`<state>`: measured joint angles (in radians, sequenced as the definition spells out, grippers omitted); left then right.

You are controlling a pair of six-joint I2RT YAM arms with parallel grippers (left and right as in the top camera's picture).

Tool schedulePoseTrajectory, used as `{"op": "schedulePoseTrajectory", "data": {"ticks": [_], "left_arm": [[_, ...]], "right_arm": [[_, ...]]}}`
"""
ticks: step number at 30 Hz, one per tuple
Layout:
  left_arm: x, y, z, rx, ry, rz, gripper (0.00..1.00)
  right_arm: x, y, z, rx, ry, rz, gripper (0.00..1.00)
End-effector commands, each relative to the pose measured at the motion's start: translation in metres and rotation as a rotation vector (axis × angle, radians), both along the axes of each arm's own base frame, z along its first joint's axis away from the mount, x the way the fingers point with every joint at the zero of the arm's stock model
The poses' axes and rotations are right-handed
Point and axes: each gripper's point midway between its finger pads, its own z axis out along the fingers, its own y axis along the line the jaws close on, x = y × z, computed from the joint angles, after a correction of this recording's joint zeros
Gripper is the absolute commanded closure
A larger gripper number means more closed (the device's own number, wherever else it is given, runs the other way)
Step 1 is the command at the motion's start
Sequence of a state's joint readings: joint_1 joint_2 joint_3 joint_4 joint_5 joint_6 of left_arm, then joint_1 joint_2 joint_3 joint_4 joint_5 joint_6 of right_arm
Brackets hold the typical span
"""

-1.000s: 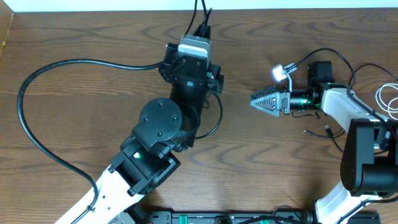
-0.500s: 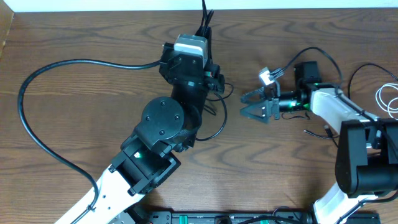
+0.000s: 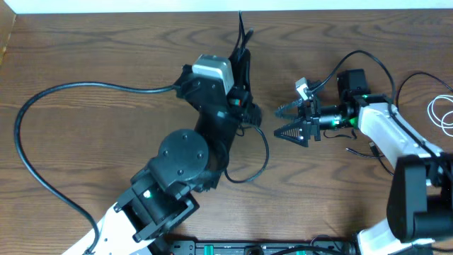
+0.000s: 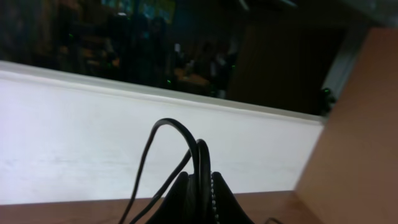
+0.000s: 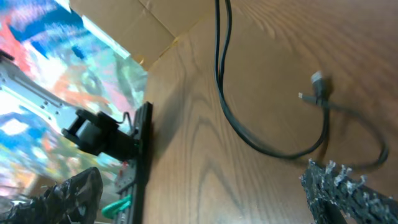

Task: Untangle cables

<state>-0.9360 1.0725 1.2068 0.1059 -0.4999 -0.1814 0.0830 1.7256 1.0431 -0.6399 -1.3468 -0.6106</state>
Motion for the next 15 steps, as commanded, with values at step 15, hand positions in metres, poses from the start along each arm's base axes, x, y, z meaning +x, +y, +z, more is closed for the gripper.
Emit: {"op": "schedulePoseTrajectory", "data": {"ticks": [15], "left_arm": [[-0.058, -0.042, 0.039, -0.169, -0.066, -0.243, 0.93]], "right_arm": [[-0.010, 0.013, 0.000, -0.030, -0.087, 0.054, 0.01]]}}
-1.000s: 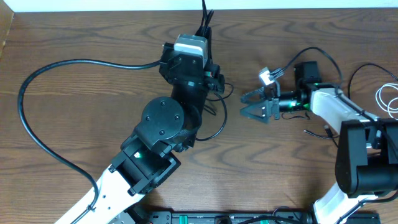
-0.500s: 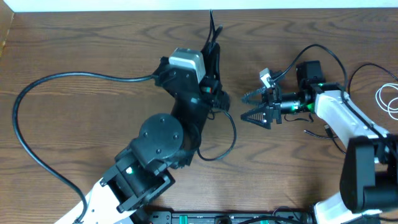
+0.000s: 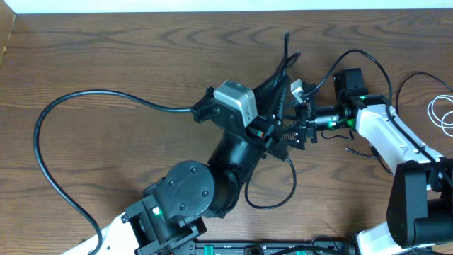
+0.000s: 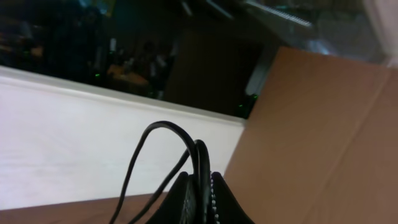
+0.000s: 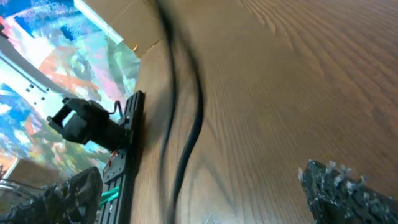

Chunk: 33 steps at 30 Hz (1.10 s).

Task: Untangle cables

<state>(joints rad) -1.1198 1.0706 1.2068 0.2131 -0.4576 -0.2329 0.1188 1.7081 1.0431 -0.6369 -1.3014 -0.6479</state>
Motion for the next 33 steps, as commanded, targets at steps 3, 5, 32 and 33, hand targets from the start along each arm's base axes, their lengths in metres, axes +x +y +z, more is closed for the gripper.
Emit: {"op": "schedulePoseTrajectory", "data": {"ticks": [3, 5, 32, 33], "left_arm": [[-0.006, 0.008, 0.019, -0.019, -0.056, 0.006, 0.93], [-0.006, 0.009, 0.020, -0.005, -0.072, 0.014, 0.92], [0.008, 0.036, 0.021, 0.076, -0.102, 0.221, 0.93], [0.007, 0.034, 0.019, 0.064, -0.088, 0.209, 0.93]], "right_arm": [[-0.007, 0.008, 0.003, 0.012, -0.024, 0.033, 0.01], [-0.010, 0.012, 0.003, 0.011, -0.025, 0.050, 0.01], [-0.023, 0.035, -0.001, -0.008, -0.088, 0.131, 0.15], [-0.023, 0.035, -0.001, -0.008, -0.088, 0.131, 0.13]]}}
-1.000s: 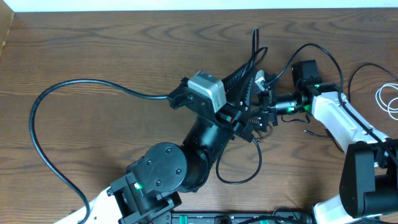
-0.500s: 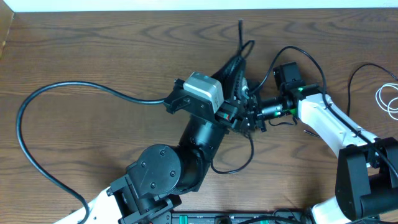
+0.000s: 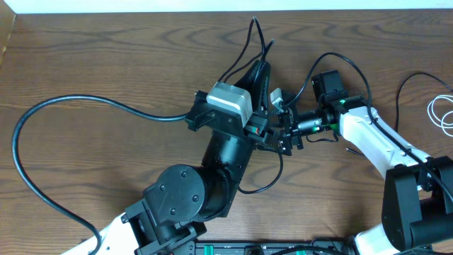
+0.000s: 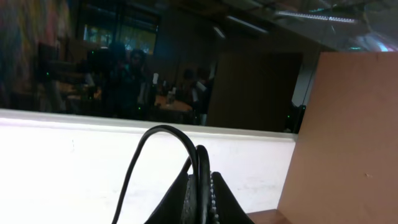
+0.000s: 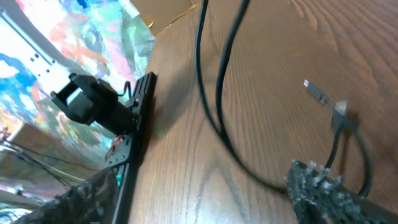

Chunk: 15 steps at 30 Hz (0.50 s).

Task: Untangle cables

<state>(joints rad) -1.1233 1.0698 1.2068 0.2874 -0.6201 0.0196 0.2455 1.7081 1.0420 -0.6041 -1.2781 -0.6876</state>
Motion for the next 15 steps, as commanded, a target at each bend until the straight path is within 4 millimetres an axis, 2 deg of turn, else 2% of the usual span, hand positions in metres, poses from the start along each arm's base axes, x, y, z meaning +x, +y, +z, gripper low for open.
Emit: {"op": "schedulePoseTrajectory", "data": {"ticks": [1, 7, 12, 15], "left_arm": [[-0.005, 0.004, 0.007, -0.069, 0.023, -0.017, 0.93], [-0.015, -0.003, 0.009, -0.082, 0.019, -0.054, 0.93], [-0.014, 0.005, 0.023, -0.048, -0.058, -0.009, 0.93], [-0.011, 0.014, 0.031, -0.028, -0.100, 0.033, 0.92]], "right_arm": [[0.000, -0.001, 0.002, 0.006, -0.014, 0.001, 0.12], [-0.001, 0.000, 0.002, 0.006, -0.013, 0.002, 0.08], [-0.004, 0.002, 0.002, 0.005, -0.009, 0.013, 0.01], [-0.005, 0.004, 0.002, 0.005, -0.008, 0.020, 0.03]]}}
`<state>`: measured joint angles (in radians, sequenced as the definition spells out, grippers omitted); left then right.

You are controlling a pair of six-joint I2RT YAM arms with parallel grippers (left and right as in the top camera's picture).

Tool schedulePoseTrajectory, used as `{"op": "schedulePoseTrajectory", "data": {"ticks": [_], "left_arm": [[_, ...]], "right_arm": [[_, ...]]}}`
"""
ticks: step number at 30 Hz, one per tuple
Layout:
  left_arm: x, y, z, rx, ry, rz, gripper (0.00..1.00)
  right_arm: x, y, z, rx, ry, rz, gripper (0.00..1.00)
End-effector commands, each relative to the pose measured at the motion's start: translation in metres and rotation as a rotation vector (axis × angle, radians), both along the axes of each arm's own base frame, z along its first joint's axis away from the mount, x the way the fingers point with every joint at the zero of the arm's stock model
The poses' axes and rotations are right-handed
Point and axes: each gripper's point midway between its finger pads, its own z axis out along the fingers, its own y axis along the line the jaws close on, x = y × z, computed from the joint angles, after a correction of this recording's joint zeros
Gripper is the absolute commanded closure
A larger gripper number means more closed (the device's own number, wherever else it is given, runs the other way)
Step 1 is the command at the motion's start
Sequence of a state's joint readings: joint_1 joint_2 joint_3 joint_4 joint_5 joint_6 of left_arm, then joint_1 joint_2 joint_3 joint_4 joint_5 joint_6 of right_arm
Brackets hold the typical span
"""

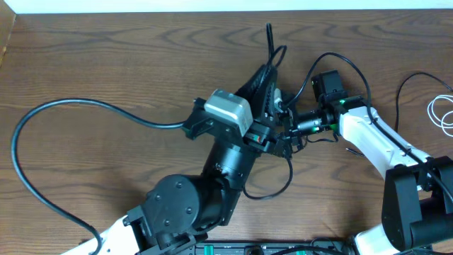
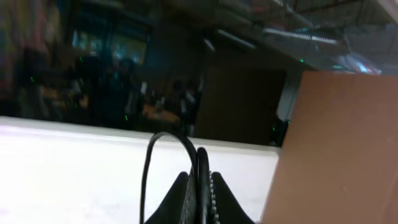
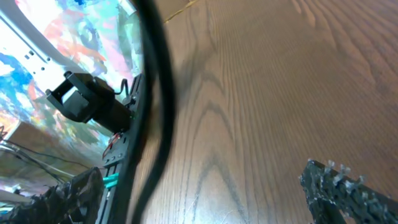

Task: Untangle cables

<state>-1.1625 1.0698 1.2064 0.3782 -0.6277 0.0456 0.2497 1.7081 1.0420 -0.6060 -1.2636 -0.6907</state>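
Note:
My left gripper (image 1: 265, 79) is shut on a bundle of thin black cable (image 1: 270, 44), held up off the table; the strands stick out past the fingertips. In the left wrist view the black cable (image 2: 202, 163) sits pinched between the fingers (image 2: 180, 198), and one strand arches to the left. A slack loop of the black cable (image 1: 280, 190) lies on the wood below. My right gripper (image 1: 284, 133) stands open just right of the left one. In the right wrist view its fingers (image 3: 348, 193) are wide apart, and a blurred black strand (image 3: 157, 93) crosses in front.
A thick black lead (image 1: 71, 106) curves over the left half of the wooden table (image 1: 127, 49). A thin white cable (image 1: 442, 113) lies at the right edge. A power strip (image 1: 269, 248) runs along the front edge.
My left gripper shifted slightly right with the cable bundle. The slack loop on the table slid right. In the right wrist view, the USB plug seen before is gone; a blurred strand now crosses close.
My left gripper held the cable bundle up at the table's middle, with the open right gripper apart at the right. Then the left gripper was beside the right one. Both then stood further left, close together. The left has stayed shut on the cable, the right open.

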Motion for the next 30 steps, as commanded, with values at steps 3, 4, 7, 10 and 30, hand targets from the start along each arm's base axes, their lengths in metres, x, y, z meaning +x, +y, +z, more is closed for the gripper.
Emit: {"op": "schedulePoseTrajectory", "data": {"ticks": [3, 4, 7, 10, 30], "left_arm": [[0.006, 0.021, 0.015, 0.026, -0.055, 0.081, 0.93], [0.007, 0.021, 0.015, 0.027, -0.054, 0.085, 0.93], [0.009, 0.023, 0.014, 0.028, -0.053, 0.094, 0.93], [0.009, 0.023, 0.014, 0.032, -0.055, 0.096, 0.92], [0.076, 0.025, -0.127, 0.482, 0.310, 0.229, 0.92]], "right_arm": [[-0.007, 0.006, 0.004, 0.018, -0.002, 0.028, 0.25], [-0.008, 0.007, 0.004, 0.018, -0.002, 0.032, 0.40], [-0.011, 0.010, 0.004, 0.019, -0.008, 0.045, 0.99], [-0.011, 0.011, 0.004, 0.020, -0.009, 0.047, 0.99], [0.020, -0.010, 0.011, 0.021, 0.193, -0.117, 0.99]]}}
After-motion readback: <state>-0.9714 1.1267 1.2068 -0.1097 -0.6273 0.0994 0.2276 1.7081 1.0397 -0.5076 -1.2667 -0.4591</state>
